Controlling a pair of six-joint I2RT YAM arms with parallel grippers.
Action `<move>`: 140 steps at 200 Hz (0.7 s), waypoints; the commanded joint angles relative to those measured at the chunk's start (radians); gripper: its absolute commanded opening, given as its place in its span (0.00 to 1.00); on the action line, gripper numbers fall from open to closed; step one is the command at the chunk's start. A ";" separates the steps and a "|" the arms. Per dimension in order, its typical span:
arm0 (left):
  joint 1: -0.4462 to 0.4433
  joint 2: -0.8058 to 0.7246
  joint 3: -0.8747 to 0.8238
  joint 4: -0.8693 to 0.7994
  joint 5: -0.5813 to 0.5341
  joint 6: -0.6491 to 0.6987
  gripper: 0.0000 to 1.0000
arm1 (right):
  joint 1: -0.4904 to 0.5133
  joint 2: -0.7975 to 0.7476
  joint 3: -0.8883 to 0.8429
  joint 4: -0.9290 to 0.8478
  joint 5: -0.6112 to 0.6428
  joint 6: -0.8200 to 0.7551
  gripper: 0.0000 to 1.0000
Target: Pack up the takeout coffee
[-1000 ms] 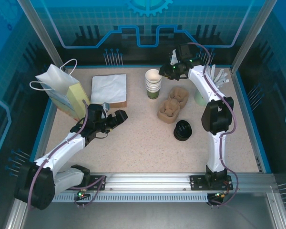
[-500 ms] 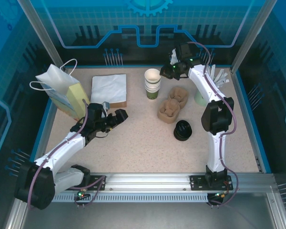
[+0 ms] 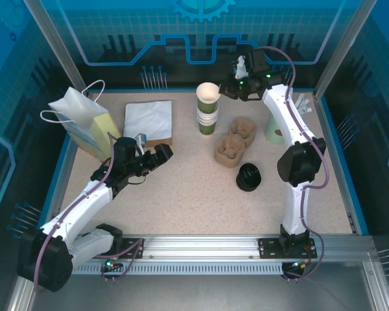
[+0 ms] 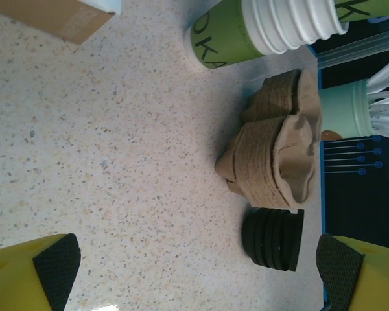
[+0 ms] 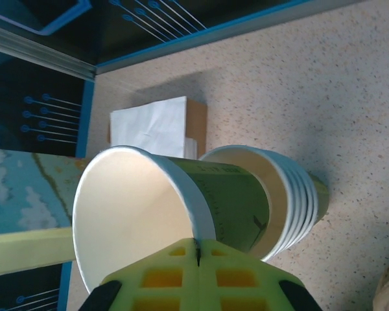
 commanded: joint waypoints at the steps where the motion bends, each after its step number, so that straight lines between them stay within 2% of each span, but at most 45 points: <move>1: -0.009 -0.038 0.043 -0.022 0.015 -0.010 0.97 | -0.006 -0.117 0.023 -0.038 -0.046 -0.032 0.04; 33: -0.011 -0.059 0.044 -0.021 0.037 -0.023 0.97 | 0.000 -0.291 -0.156 -0.010 -0.082 -0.058 0.04; 82: -0.021 -0.068 0.016 0.007 0.058 -0.054 0.97 | 0.010 -0.649 -0.658 0.123 -0.126 -0.051 0.04; 140: -0.039 -0.045 0.009 0.026 0.050 -0.068 0.97 | 0.055 -0.883 -1.074 0.225 -0.146 -0.010 0.05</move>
